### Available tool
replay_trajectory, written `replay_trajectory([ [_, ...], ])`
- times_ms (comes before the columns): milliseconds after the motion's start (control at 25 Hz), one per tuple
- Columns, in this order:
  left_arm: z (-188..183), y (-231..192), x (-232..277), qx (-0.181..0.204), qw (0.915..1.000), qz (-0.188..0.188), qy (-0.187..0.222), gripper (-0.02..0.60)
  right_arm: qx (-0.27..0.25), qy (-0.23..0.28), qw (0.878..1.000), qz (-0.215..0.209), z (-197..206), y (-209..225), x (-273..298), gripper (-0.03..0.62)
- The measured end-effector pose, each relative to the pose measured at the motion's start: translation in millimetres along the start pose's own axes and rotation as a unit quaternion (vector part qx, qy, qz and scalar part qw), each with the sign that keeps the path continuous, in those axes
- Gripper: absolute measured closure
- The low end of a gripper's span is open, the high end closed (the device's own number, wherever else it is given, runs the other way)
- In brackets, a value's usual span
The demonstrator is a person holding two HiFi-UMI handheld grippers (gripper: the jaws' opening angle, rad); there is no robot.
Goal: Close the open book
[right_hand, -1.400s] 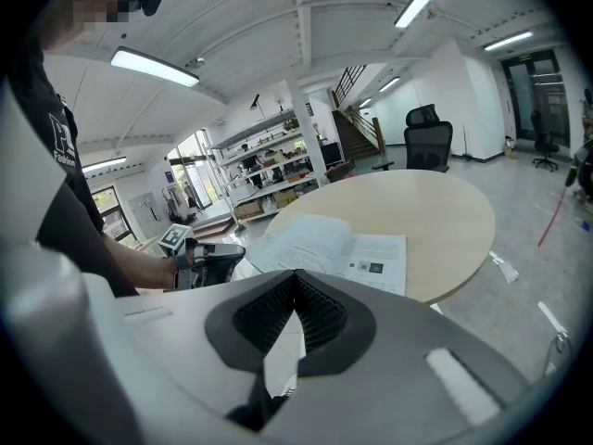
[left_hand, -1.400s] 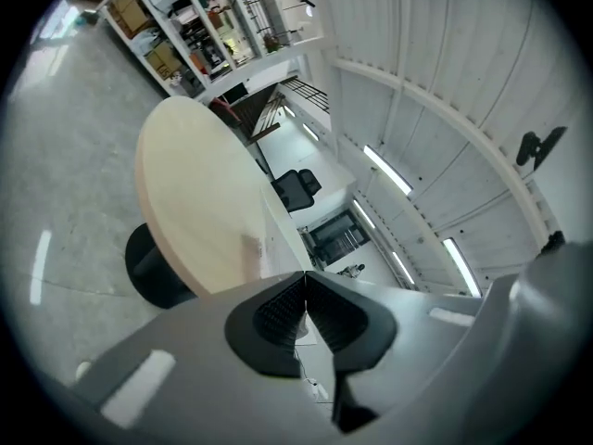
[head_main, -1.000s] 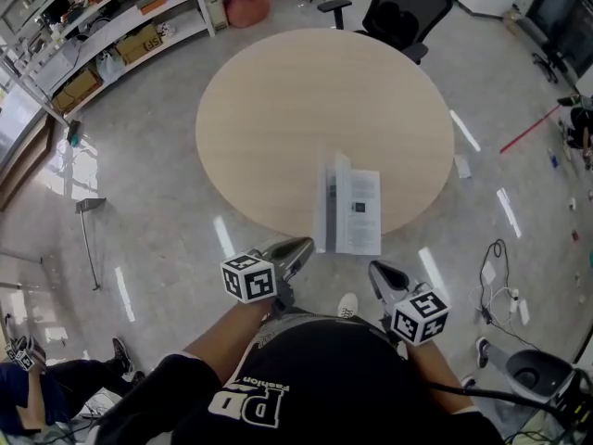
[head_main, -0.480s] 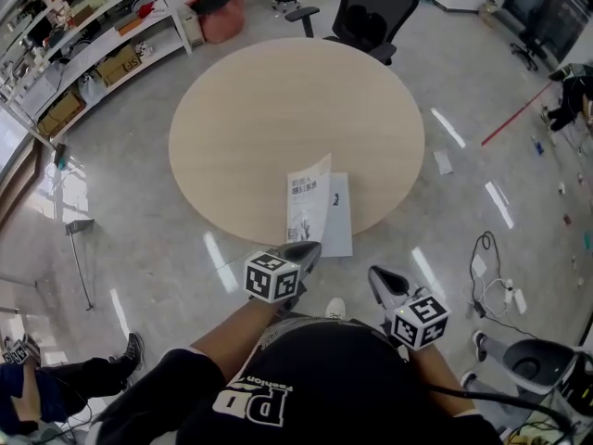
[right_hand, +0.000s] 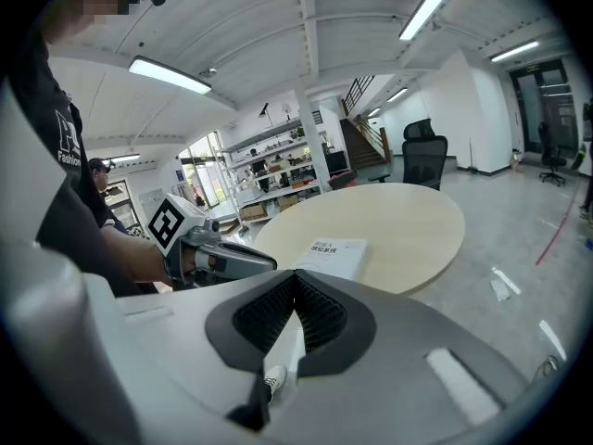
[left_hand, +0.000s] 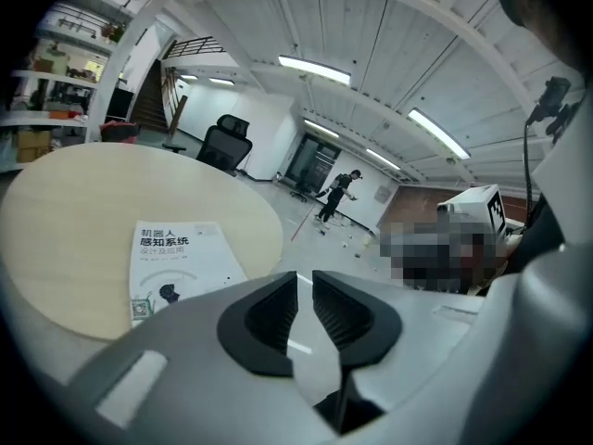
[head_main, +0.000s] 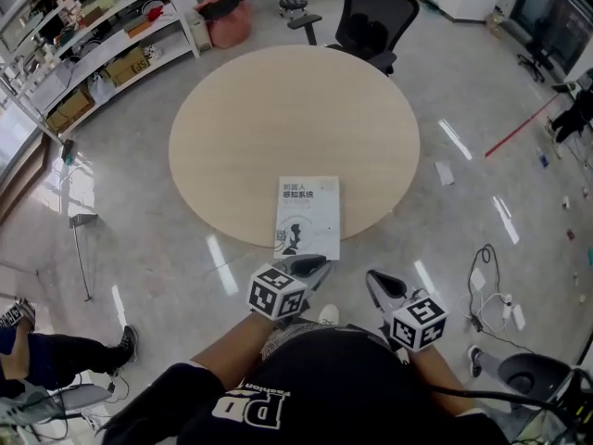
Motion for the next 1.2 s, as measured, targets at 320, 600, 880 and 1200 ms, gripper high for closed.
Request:
replay_trajectory([
  [320,19,-28,-77,-0.079,0.9912,-0.101,0.036,0.574,-0.011,-0.022,0.995,-0.094,9,-34,28,0.586],
  [600,31,-19,-130,-0.062,0.9892,-0.128,0.034,0.574,-0.035,-0.036,0.99,-0.133,15,-78,39,0.586],
  [880,66,16,-209,0.015,0.9947,-0.096,0.032,0.574,-0.027,-0.024,0.992,-0.12,40,-164,43,0.586],
  [1200,155,41,-290,0.036,0.9982,-0.046,0.017,0.574,-0.013,-0.015,0.994,-0.112,94,-291,24,0.586],
])
Point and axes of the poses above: the fingertips, and each gripper's own axes: x forward along the fingers, y to its right, z out of its underside, the point moved 1 cm from there along -x, backward along the fingers, and after that the axes turned 12 degrees about -z, right-handed, at the moved point
